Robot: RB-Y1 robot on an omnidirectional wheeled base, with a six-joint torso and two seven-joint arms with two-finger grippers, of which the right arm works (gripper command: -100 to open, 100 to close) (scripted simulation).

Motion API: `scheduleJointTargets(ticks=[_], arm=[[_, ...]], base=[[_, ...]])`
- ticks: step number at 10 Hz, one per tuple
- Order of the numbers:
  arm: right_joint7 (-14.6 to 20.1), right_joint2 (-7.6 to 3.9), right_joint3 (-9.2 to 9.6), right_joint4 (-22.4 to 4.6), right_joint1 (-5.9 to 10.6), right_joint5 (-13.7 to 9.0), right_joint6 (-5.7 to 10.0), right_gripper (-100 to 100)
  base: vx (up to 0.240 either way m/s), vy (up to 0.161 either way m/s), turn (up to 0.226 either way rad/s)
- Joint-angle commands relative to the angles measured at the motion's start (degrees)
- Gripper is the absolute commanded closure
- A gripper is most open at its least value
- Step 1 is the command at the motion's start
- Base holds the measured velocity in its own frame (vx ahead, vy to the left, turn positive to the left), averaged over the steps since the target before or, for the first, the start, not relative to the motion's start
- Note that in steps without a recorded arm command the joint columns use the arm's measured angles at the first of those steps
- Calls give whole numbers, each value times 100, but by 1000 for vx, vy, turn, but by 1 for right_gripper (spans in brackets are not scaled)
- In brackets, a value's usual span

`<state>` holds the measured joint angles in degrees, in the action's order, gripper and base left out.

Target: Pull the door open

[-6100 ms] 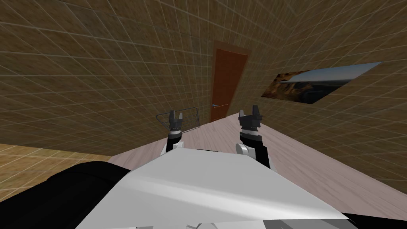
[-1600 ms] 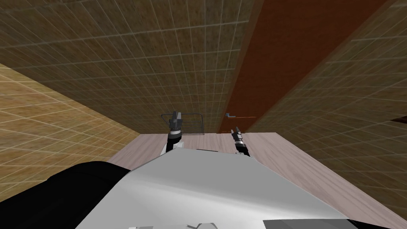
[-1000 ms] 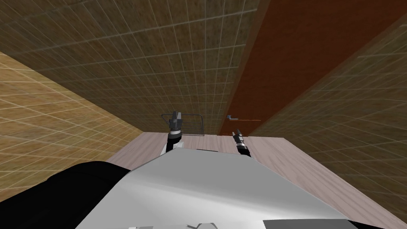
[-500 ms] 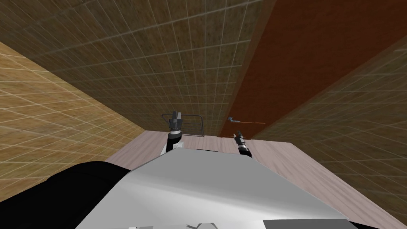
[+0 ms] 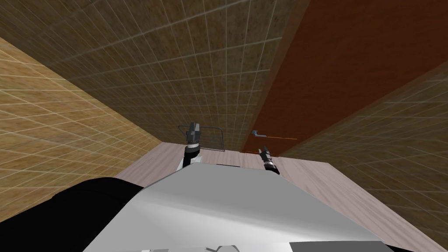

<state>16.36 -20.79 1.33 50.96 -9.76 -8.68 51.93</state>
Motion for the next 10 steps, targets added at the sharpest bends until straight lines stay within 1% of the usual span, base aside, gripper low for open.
scheduleJointTargets(ticks=[1,4,5,8,10], arm=[[31,-42,0,-215,61,-15,77,-100],[70,-102,0,-501,118,-37,181,-100],[95,-139,-1,-682,154,-51,246,-100],[125,-185,-1,-901,198,-68,326,-100],[158,-235,-1,-1139,245,-87,412,-100]], base=[[65,-53,64],[61,-52,58],[78,-62,94],[58,-58,50],[55,-51,68]])
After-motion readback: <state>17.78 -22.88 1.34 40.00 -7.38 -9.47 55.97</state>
